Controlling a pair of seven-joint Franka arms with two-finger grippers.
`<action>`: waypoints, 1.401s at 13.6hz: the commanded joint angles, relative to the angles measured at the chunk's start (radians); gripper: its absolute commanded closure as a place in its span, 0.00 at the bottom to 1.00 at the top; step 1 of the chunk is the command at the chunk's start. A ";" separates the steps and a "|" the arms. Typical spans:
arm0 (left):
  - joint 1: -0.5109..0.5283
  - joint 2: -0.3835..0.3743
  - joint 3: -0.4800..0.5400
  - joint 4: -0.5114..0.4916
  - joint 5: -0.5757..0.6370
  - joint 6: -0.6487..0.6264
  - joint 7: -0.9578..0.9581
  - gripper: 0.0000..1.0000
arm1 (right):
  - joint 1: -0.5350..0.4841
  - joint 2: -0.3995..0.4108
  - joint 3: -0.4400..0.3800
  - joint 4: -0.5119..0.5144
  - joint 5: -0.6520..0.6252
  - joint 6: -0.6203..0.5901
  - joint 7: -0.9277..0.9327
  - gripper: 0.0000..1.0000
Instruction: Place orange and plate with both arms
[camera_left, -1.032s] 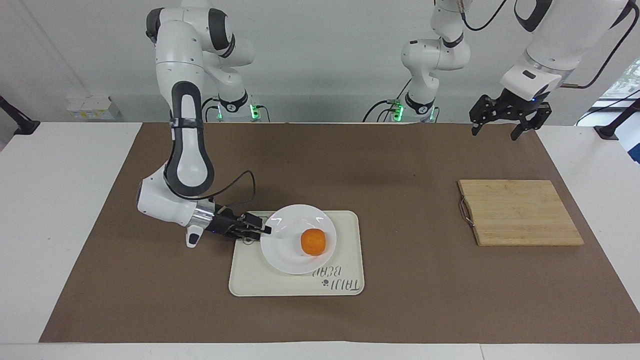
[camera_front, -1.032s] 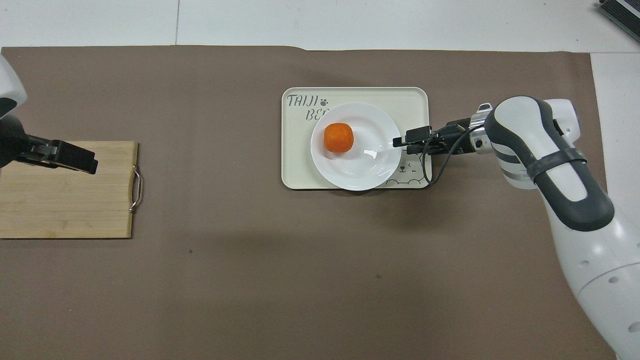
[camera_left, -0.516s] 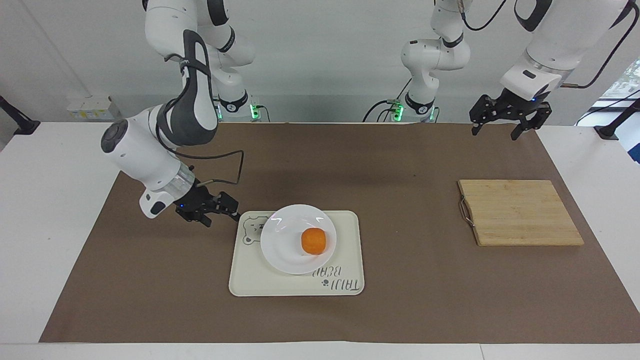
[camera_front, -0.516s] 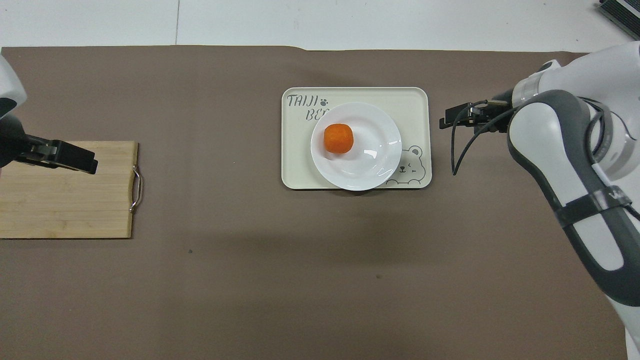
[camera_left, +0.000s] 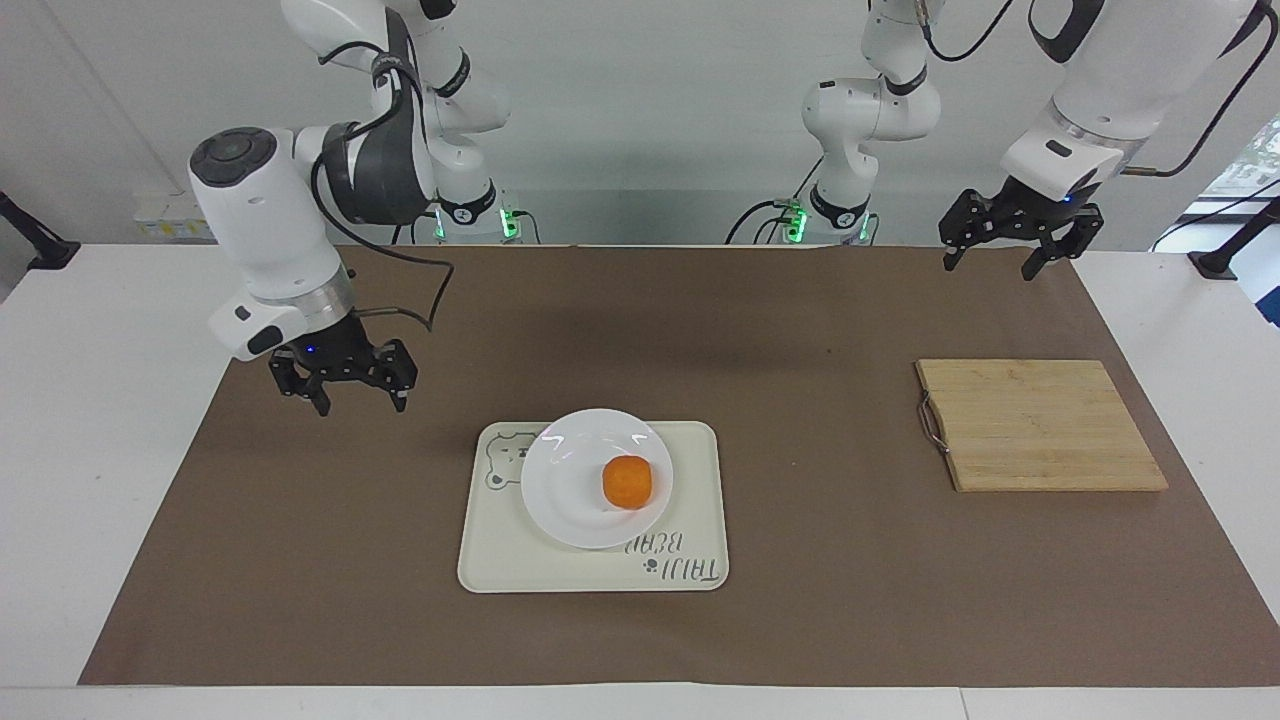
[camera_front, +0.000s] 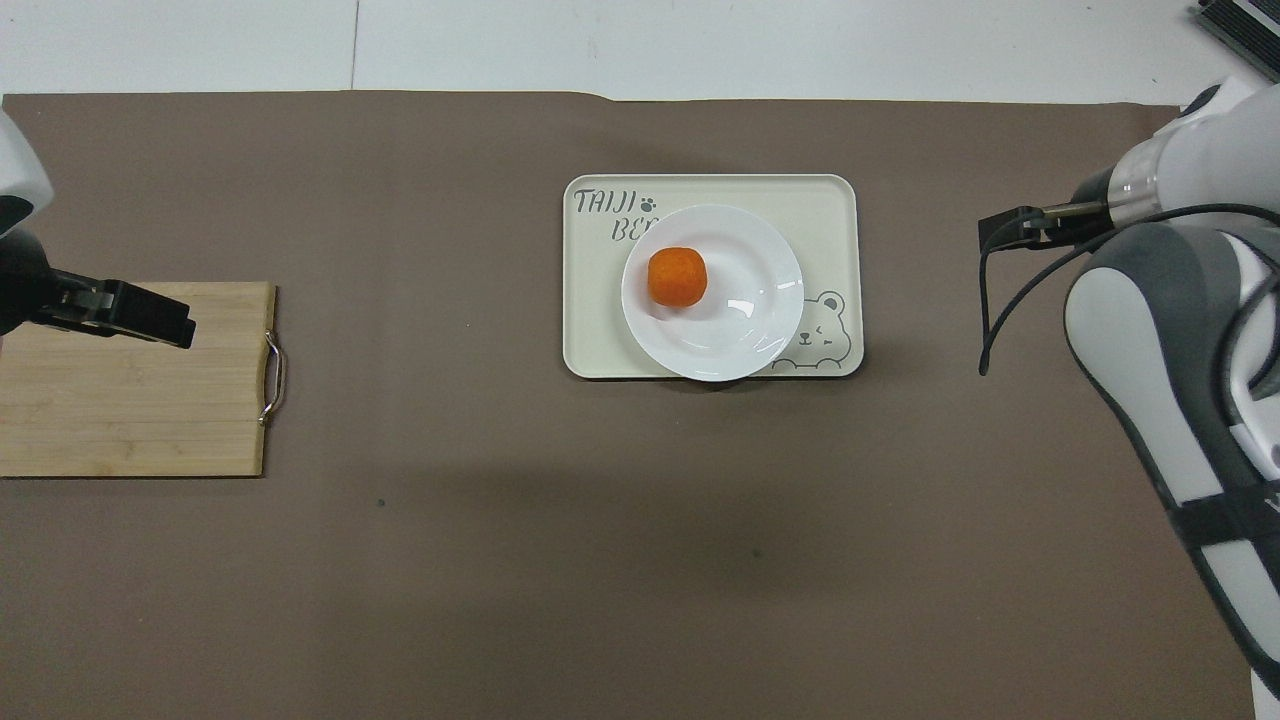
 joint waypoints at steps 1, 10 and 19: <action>0.013 -0.012 -0.010 -0.002 0.014 -0.009 -0.008 0.00 | -0.015 -0.093 0.000 -0.012 -0.026 -0.084 0.074 0.00; 0.004 -0.012 -0.011 -0.002 0.006 -0.009 -0.006 0.00 | -0.045 -0.270 -0.014 0.017 -0.004 -0.426 0.119 0.00; 0.022 -0.026 -0.013 0.005 0.014 0.000 -0.008 0.00 | -0.032 -0.347 -0.008 -0.068 -0.025 -0.408 0.111 0.00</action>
